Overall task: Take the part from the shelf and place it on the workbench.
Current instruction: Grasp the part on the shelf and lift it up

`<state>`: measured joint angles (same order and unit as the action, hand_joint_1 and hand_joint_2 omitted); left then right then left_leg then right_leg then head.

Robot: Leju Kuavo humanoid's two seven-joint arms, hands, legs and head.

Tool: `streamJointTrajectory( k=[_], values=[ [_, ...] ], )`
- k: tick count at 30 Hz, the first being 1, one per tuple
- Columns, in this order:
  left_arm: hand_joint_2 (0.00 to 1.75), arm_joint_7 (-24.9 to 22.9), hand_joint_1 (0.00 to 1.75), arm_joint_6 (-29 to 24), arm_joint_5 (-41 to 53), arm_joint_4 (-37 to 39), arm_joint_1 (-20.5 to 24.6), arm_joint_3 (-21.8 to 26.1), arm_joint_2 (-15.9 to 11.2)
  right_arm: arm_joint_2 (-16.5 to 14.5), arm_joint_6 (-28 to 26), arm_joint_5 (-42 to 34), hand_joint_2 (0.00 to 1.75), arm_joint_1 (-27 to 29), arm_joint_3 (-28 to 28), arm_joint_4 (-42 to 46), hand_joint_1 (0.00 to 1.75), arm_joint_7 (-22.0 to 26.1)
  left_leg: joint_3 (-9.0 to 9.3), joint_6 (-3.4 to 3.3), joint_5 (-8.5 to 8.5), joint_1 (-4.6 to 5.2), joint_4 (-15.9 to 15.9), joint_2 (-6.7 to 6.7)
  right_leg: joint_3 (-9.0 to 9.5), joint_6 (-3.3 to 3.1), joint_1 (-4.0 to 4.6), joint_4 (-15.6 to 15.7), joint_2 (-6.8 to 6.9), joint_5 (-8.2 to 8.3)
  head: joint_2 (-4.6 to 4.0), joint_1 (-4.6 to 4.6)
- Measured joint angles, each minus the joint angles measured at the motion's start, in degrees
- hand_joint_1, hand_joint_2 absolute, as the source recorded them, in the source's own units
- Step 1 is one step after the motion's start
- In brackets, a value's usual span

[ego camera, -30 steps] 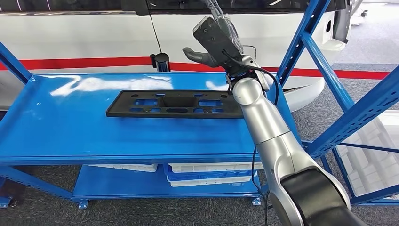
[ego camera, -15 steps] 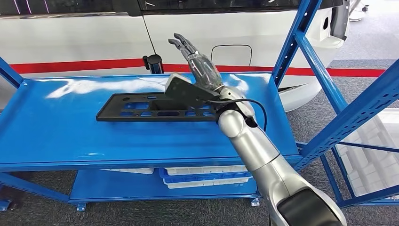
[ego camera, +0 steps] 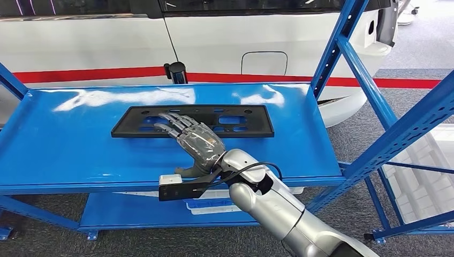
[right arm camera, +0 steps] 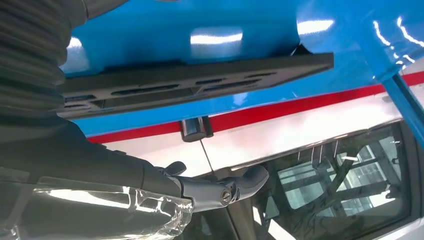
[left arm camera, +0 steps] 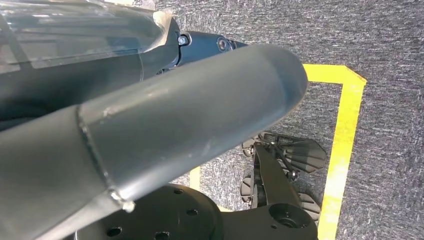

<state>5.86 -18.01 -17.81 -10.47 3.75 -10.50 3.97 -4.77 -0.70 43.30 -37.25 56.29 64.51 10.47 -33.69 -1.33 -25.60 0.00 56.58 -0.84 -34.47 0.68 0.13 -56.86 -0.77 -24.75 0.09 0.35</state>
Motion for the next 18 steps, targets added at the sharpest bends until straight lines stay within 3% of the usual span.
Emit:
streamJointTrajectory(
  k=[11, 14, 18],
  values=[
    [0.0, 0.0, 0.0, 0.02, 0.16, 0.0, -0.01, -0.08, 0.04, 0.35, -1.03, 2.02, 1.75, 0.1, 1.65, -0.58, 0.0, -0.93, 0.02, 0.0, 0.0, 0.01, 0.01, 0.0, 0.02, 0.0, -0.03, 0.0, 0.0, 0.0, 0.0, 0.01],
    [0.0, -0.03, 0.0, 0.08, 0.68, 0.0, -0.01, -0.23, 0.09, 0.12, -4.82, 8.52, 1.75, 0.1, 2.01, -1.83, 0.0, -3.47, 0.02, 0.0, 0.0, 0.01, 0.01, 0.0, 0.02, 0.0, -0.02, 0.0, 0.0, 0.0, 0.0, 0.01],
    [0.0, -0.25, 0.0, 0.26, 1.37, 0.0, 0.0, -0.4, 0.21, -1.12, -13.95, 22.71, 1.75, -0.11, 2.26, -6.66, 0.0, -9.31, 0.03, 0.0, 0.0, 0.01, 0.01, 0.0, 0.02, 0.0, -0.01, 0.0, 0.0, 0.0, 0.0, 0.01]
  ],
)
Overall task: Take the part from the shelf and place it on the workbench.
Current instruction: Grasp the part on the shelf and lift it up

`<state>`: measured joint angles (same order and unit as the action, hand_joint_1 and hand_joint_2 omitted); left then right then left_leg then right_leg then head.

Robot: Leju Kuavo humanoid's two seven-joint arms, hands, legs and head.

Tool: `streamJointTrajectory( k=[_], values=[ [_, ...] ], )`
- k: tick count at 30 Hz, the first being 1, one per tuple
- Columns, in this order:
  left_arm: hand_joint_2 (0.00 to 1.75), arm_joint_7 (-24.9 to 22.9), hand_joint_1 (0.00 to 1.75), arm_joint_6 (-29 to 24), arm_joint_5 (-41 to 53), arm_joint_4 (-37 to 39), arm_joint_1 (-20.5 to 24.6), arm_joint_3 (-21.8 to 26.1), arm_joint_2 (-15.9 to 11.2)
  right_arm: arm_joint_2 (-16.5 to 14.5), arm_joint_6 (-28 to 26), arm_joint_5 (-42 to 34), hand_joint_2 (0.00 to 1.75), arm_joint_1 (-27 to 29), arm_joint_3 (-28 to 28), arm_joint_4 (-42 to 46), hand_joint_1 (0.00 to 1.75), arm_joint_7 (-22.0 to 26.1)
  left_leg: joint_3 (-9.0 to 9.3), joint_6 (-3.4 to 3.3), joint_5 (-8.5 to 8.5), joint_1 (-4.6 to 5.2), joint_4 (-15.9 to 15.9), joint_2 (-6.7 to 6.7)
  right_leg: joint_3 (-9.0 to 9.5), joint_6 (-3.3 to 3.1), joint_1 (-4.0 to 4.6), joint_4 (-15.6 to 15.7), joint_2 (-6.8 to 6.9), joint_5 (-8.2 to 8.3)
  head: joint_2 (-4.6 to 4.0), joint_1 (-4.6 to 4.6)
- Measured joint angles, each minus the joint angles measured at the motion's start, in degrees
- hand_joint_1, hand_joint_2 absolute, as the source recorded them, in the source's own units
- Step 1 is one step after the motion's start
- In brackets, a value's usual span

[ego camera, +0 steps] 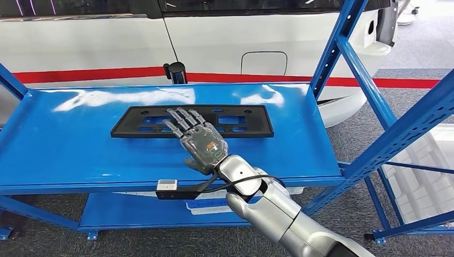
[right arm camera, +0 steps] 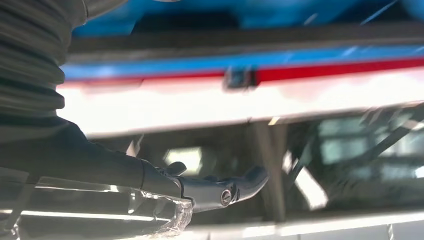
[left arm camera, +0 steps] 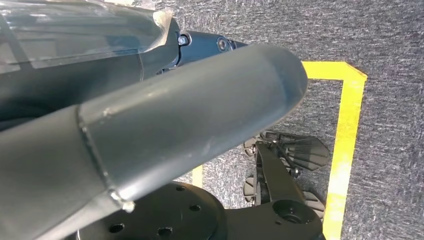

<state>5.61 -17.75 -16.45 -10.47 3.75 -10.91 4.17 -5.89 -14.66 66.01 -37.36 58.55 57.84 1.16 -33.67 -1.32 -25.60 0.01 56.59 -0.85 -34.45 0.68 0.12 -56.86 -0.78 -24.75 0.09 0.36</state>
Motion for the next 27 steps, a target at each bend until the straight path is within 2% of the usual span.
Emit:
streamJointTrajectory(
  k=[2, 4, 11, 17, 22, 23, 26, 27],
  values=[
    [0.0, -0.11, 0.0, 0.24, 0.37, 0.0, 0.0, -0.12, 0.03, -0.81, -3.11, 5.41, 1.75, -0.44, -0.65, -3.2, 0.0, -2.18, 0.01, 0.0, 0.0, 0.0, 0.0, 0.0, 0.01, 0.0, 0.0, 0.0, 0.0, 0.0, 0.0, 0.0],
    [0.0, -0.29, 0.0, 0.4, 0.7, 0.0, 0.0, -0.36, 0.05, -1.68, -4.15, 7.67, 1.75, -1.19, -2.02, -6.49, 0.0, -3.16, 0.01, 0.01, 0.01, 0.0, 0.0, 0.0, 0.02, 0.0, 0.0, 0.0, 0.0, 0.0, 0.0, -0.01],
    [0.0, -0.43, 0.0, 0.43, 1.0, 0.0, -0.01, -0.83, 0.11, -4.46, -4.13, 6.98, 1.75, -4.95, -10.32, -18.3, 0.0, -4.15, 0.05, 0.04, 0.04, 0.0, 0.0, 0.0, 0.07, 0.0, -0.02, 0.0, 0.01, 0.01, 0.0, 0.0],
    [0.0, -0.51, 0.0, 0.51, 1.77, 0.0, 0.0, -1.07, 0.13, -4.97, -4.12, 7.33, 1.75, -5.76, -15.1, -23.23, 0.0, -7.6, 0.06, 0.04, 0.03, 0.0, 0.02, -0.02, 0.06, 0.01, -0.03, 0.0, 0.02, 0.0, 0.0, 0.0],
    [0.0, -1.16, 0.0, 0.84, 2.99, 0.0, 0.11, -1.81, 0.13, -3.77, -4.23, 8.23, 1.75, -6.74, -19.78, -26.72, 0.0, -11.58, 0.1, 0.04, 0.03, 0.05, 0.02, 0.0, 0.07, 0.0, -0.07, 0.0, 0.0, 0.0, 0.0, 0.0],
    [0.0, -1.3, 0.0, 0.9, 3.2, 0.0, 0.17, -1.99, 0.13, -3.42, -4.42, 8.48, 1.75, -6.95, -20.6, -27.22, 0.37, -12.25, 0.12, 0.04, 0.03, 0.07, 0.02, 0.0, 0.08, 0.0, -0.08, 0.01, 0.0, 0.01, 0.0, 0.0],
    [0.0, -1.54, 0.0, 0.96, 3.76, 0.0, 0.29, -2.44, 0.13, -2.15, -5.04, 9.28, 1.75, -7.54, -22.96, -28.49, 1.68, -13.96, 0.19, 0.04, 0.03, 0.1, 0.02, -0.01, 0.17, 0.0, -0.1, 0.01, 0.01, 0.01, 0.0, 0.0],
    [0.0, -1.57, 0.0, 0.99, 3.9, 0.0, 0.3, -2.53, 0.13, -1.69, -5.18, 9.6, 1.75, -7.67, -23.76, -28.86, 1.75, -14.41, 0.2, 0.04, 0.03, 0.11, 0.02, -0.01, 0.19, 0.0, -0.1, 0.01, 0.01, 0.01, 0.0, -0.01]
  ],
)
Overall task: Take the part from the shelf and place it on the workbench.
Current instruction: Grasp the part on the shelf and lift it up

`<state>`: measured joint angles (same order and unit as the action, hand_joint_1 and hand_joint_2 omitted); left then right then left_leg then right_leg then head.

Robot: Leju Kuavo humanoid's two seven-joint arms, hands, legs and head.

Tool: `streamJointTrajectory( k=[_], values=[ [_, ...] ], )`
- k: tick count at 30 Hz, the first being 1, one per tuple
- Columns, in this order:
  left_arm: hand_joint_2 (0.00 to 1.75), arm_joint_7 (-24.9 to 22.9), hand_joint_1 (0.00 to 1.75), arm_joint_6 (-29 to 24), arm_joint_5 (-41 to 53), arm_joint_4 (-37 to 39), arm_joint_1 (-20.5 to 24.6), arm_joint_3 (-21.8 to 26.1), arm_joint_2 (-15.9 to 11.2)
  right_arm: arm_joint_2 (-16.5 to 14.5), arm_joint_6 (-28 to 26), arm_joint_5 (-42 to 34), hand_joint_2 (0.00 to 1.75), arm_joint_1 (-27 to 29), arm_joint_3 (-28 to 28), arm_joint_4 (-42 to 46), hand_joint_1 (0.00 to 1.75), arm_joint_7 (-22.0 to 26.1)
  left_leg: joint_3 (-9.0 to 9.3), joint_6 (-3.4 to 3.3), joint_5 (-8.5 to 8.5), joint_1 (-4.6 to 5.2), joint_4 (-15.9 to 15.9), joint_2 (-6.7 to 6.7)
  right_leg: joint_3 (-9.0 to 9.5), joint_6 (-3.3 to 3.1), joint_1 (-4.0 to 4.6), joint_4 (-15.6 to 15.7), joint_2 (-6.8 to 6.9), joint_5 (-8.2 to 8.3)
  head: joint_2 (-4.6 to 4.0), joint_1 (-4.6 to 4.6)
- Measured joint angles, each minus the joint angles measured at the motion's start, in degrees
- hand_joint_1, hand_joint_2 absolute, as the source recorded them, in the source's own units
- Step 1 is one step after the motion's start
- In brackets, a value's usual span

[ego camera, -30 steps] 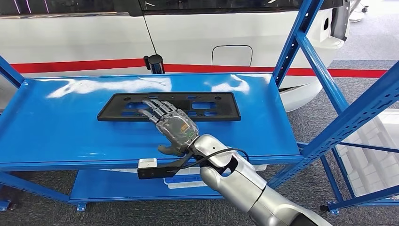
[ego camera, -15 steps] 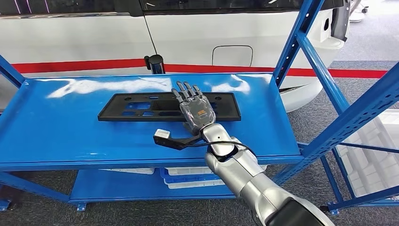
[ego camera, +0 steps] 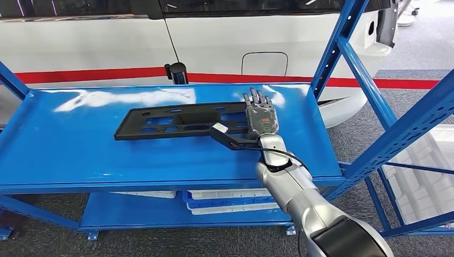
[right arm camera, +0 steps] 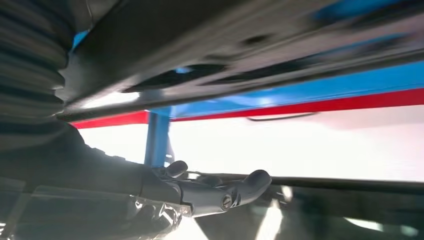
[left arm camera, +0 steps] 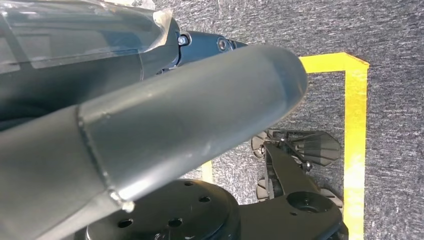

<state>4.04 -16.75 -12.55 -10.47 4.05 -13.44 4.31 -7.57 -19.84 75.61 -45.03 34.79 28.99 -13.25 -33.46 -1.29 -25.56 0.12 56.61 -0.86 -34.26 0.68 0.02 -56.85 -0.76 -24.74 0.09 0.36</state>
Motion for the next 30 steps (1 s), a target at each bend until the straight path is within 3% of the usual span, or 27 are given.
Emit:
streamJointTrajectory(
  k=[12, 30],
  values=[
    [0.0, -0.02, 0.0, 0.47, 1.26, 0.0, 0.46, -0.98, 0.04, 3.06, -4.55, 2.11, 1.75, 1.16, -8.5, -0.9, 1.75, 1.33, 0.04, -0.01, -0.01, 0.03, 0.01, 0.01, 0.02, 0.01, 0.0, 0.0, -0.01, 0.01, 0.0, 0.02],
    [0.0, -0.02, 0.0, 0.47, 1.32, 0.0, 0.71, -1.36, 0.14, 3.53, -4.84, 2.33, 1.75, 1.27, -10.25, -0.66, 1.75, 1.64, 0.14, -0.01, -0.01, 0.04, 0.0, 0.01, 0.15, 0.01, -0.02, 0.0, -0.01, 0.0, 0.0, 0.01]
  ],
)
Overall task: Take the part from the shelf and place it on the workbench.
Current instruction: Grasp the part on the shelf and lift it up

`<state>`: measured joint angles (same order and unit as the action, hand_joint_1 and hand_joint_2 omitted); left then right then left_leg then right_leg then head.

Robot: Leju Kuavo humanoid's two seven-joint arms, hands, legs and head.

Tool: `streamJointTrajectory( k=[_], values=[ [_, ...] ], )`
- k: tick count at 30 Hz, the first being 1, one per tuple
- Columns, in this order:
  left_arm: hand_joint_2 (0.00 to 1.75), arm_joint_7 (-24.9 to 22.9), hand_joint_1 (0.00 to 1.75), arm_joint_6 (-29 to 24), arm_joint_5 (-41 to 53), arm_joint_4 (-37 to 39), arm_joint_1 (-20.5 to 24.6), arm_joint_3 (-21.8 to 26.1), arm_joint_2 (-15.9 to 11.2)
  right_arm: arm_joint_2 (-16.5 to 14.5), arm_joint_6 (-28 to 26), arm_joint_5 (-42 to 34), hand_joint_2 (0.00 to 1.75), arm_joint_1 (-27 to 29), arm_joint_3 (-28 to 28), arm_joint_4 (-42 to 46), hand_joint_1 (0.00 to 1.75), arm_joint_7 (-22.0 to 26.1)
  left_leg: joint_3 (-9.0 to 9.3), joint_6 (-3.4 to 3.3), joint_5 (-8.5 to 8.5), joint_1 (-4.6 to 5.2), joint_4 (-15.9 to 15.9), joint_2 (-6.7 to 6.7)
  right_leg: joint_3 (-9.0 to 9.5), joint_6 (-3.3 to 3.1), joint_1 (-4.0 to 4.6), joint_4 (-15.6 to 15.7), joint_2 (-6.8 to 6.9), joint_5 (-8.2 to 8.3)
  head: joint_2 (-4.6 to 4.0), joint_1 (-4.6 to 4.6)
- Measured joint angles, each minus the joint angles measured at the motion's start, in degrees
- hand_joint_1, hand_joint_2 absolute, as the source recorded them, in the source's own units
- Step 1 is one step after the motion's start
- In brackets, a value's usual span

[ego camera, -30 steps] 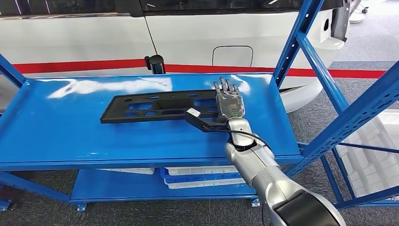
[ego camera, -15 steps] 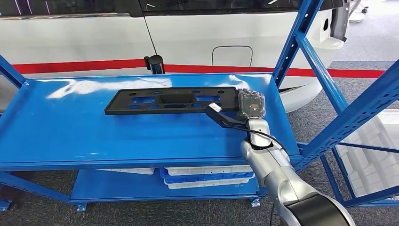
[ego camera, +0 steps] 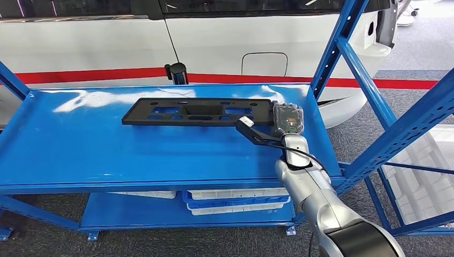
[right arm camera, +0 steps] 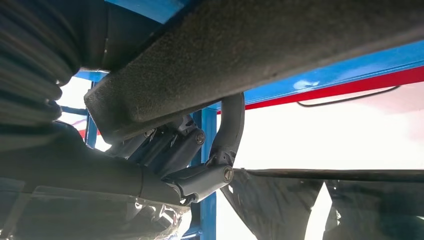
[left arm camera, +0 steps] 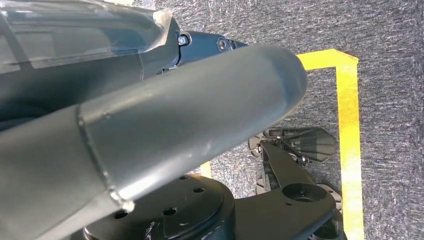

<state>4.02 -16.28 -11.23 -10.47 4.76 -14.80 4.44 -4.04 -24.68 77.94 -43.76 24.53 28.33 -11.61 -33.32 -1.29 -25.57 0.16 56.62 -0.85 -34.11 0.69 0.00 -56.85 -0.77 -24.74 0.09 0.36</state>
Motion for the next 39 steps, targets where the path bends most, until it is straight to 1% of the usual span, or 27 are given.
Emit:
streamJointTrajectory(
  k=[22, 24, 25, 26, 28, 29, 31, 33, 36, 39],
  values=[
    [0.0, 0.0, 0.0, 0.0, 0.0, -0.01, 0.01, 0.0, 0.02, 0.09, 0.0, 0.0, 1.75, 0.08, -0.05, 0.02, 1.75, 0.0, 0.02, 0.0, 0.0, 0.0, 0.0, 0.0, 0.02, 0.0, 0.0, 0.0, 0.0, 0.0, 0.0, 0.01],
    [0.0, 0.71, 0.0, -0.1, -0.13, 0.0, 0.02, 0.01, 0.03, 0.06, -0.83, -1.53, 1.75, 0.64, -0.17, 0.75, 1.75, 1.44, 0.04, 0.0, 0.0, 0.0, 0.0, -0.03, 0.05, 0.0, 0.01, 0.0, 0.02, 0.0, 0.0, 0.02],
    [0.0, 1.86, 0.0, -0.3, -0.32, 0.0, 0.02, 0.02, 0.07, 0.14, -1.67, -4.26, 1.75, 2.11, -0.53, 3.53, 1.75, 3.8, 0.04, 0.0, 0.0, -0.01, 0.0, -0.1, 0.08, 0.01, 0.02, 0.0, 0.08, -0.01, 0.0, -0.01],
    [0.0, 3.29, 0.0, -0.57, -0.51, -0.01, 0.01, 0.05, 0.11, 0.38, -2.22, -8.5, 1.75, 4.47, -0.97, 8.39, 1.75, 7.55, 0.0, 0.0, 0.01, -0.01, 0.0, -0.19, 0.08, 0.01, 0.01, -0.01, 0.15, -0.01, 0.0, -0.08],
    [0.0, 5.68, 0.0, -1.03, -0.77, -0.01, 0.0, 0.12, 0.19, 1.24, -0.88, -17.61, 1.75, 9.83, -1.66, 24.77, 1.75, 15.77, -0.22, -0.01, 0.01, 0.04, 0.0, -0.3, -0.11, 0.02, -0.03, -0.04, 0.25, -0.02, 0.0, -0.17],
    [0.0, 6.13, 0.0, -1.12, -0.76, -0.01, 0.0, 0.14, 0.19, 1.8, 0.48, -20.43, 1.75, 11.45, -1.68, 33.39, 1.75, 18.32, -0.29, -0.01, 0.01, 0.07, 0.0, -0.26, -0.23, 0.01, -0.04, -0.05, 0.22, -0.02, 0.0, -0.19],
    [0.0, 6.47, 0.0, -1.14, -0.75, -0.01, 0.06, 0.16, 0.23, 2.87, 1.63, -22.62, 1.75, 12.64, -1.58, 47.05, 1.75, 19.8, -0.26, 0.0, -0.02, 0.07, 0.0, -0.18, -0.29, 0.0, -0.03, -0.04, 0.13, -0.05, 0.0, -0.18],
    [0.0, 6.69, 0.0, -1.13, -0.69, -0.02, 0.12, 0.16, 0.35, 3.89, 0.78, -23.86, 1.75, 13.45, -1.57, 55.5, 1.75, 20.17, -0.19, 0.05, -0.08, 0.06, 0.0, -0.17, -0.21, -0.06, -0.01, -0.03, 0.12, -0.11, 0.0, -0.21],
    [0.0, 6.76, 0.0, -1.12, -0.6, -0.02, 0.23, 0.16, 0.43, 5.09, -0.74, -24.99, 1.75, 14.83, -1.6, 62.34, 1.75, 21.18, -0.17, 0.11, -0.15, 0.08, -0.01, -0.04, -0.19, -0.1, -0.03, -0.03, -0.01, -0.13, 0.0, -0.2],
    [0.0, 6.78, 0.0, -1.12, -0.58, -0.02, 0.45, 0.16, 0.46, 5.88, -1.21, -25.43, 1.75, 15.75, -1.61, 65.81, 1.75, 21.66, -0.12, 0.11, -0.15, 0.09, -0.01, 0.03, -0.18, -0.11, -0.03, -0.02, -0.08, -0.12, 0.0, -0.2]
  ],
)
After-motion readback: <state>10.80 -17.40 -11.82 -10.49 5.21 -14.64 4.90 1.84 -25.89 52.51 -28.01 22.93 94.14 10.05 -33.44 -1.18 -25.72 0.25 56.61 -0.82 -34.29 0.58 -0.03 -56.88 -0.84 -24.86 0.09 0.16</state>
